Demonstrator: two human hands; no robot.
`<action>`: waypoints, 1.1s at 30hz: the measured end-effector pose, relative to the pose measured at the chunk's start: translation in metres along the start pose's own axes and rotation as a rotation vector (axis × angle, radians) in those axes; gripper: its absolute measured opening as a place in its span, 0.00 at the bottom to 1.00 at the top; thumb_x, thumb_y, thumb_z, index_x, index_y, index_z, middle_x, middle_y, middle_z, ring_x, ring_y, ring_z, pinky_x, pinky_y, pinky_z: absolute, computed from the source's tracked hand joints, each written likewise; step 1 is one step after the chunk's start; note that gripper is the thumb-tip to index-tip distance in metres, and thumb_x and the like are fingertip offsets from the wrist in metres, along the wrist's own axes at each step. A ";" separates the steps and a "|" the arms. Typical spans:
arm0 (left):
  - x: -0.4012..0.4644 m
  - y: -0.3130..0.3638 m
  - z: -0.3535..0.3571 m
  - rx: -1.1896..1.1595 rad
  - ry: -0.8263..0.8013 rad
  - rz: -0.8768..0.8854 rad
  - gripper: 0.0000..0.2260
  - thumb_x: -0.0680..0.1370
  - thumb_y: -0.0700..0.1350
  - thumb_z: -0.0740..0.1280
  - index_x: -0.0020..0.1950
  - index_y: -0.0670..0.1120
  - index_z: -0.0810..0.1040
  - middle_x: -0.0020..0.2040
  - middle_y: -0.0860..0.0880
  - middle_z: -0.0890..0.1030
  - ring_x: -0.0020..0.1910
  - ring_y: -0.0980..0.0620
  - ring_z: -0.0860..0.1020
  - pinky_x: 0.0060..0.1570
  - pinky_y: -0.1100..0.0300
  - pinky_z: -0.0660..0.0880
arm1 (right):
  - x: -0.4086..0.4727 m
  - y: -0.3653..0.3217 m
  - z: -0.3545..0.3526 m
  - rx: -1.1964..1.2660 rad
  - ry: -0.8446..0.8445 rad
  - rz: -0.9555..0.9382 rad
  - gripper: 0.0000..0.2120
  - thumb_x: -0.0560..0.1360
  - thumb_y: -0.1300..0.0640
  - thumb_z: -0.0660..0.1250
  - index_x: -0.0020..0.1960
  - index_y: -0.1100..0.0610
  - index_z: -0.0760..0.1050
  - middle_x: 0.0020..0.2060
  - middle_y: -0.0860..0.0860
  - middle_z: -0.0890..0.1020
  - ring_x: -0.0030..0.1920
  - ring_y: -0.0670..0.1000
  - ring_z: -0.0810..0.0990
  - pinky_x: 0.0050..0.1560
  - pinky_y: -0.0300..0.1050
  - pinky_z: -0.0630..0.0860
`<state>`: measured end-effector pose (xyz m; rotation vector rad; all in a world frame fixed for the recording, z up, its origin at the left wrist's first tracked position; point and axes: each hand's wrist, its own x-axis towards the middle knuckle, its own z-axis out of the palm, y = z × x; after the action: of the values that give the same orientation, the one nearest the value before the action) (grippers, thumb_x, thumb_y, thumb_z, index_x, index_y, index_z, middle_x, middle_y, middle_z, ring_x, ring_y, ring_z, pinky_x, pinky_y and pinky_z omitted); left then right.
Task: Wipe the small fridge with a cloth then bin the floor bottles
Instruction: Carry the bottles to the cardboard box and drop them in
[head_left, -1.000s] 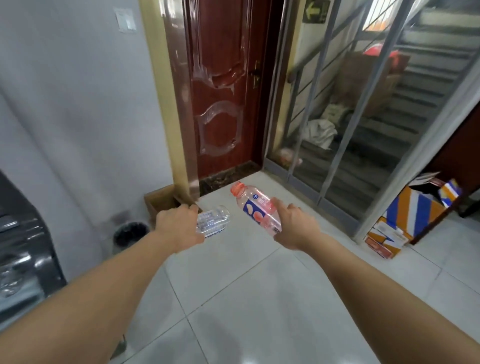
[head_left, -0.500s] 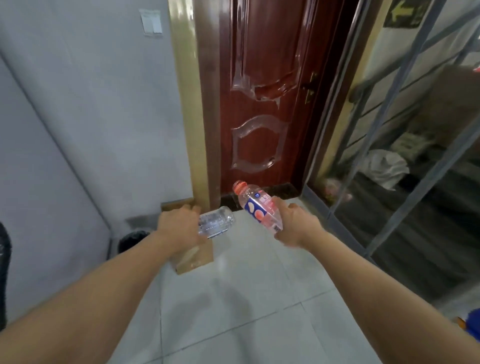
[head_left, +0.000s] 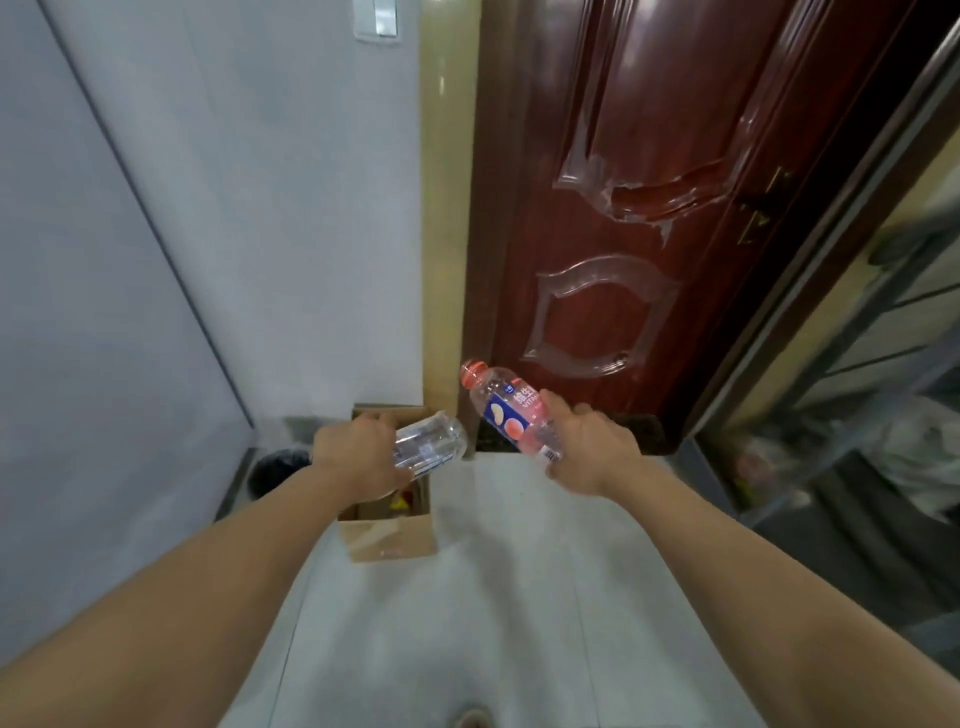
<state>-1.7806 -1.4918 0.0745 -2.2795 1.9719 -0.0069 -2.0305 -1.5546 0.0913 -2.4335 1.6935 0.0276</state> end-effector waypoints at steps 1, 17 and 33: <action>0.017 0.003 0.004 -0.029 -0.012 -0.017 0.24 0.69 0.61 0.65 0.60 0.51 0.70 0.52 0.51 0.79 0.47 0.48 0.78 0.40 0.58 0.73 | 0.017 0.006 -0.002 -0.012 -0.005 -0.012 0.37 0.73 0.44 0.66 0.75 0.49 0.50 0.62 0.58 0.72 0.61 0.61 0.74 0.58 0.53 0.72; 0.185 -0.003 0.017 -0.082 -0.088 -0.375 0.28 0.70 0.65 0.64 0.63 0.50 0.68 0.58 0.50 0.77 0.53 0.48 0.77 0.44 0.55 0.71 | 0.269 0.031 -0.019 -0.064 -0.142 -0.351 0.38 0.74 0.45 0.65 0.76 0.50 0.48 0.62 0.59 0.71 0.61 0.60 0.73 0.57 0.52 0.71; 0.228 0.047 0.078 -0.273 -0.252 -1.007 0.24 0.70 0.63 0.66 0.60 0.51 0.68 0.53 0.51 0.77 0.45 0.51 0.75 0.39 0.58 0.65 | 0.465 -0.012 0.046 -0.194 -0.430 -0.867 0.38 0.71 0.53 0.71 0.72 0.47 0.51 0.56 0.56 0.73 0.56 0.58 0.75 0.54 0.52 0.76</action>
<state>-1.7862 -1.7155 -0.0253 -2.9847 0.5899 0.4398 -1.8517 -1.9759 -0.0061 -2.8095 0.4137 0.5630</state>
